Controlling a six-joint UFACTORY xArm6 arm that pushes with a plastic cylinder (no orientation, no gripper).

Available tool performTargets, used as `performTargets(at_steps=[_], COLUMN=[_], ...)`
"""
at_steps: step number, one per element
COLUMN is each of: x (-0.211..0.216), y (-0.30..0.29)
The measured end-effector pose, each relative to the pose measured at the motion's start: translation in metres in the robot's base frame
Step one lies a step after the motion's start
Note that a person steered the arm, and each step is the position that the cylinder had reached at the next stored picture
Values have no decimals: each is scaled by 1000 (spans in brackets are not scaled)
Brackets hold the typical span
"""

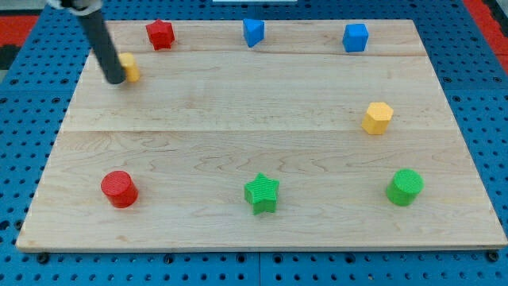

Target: Place the triangle parallel to the heart

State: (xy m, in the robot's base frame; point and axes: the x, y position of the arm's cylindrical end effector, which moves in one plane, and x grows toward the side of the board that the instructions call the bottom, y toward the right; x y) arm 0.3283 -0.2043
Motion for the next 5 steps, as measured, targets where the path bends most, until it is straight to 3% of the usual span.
performTargets(at_steps=[1, 3, 5], x=[-25, -27, -124], y=[15, 189, 255])
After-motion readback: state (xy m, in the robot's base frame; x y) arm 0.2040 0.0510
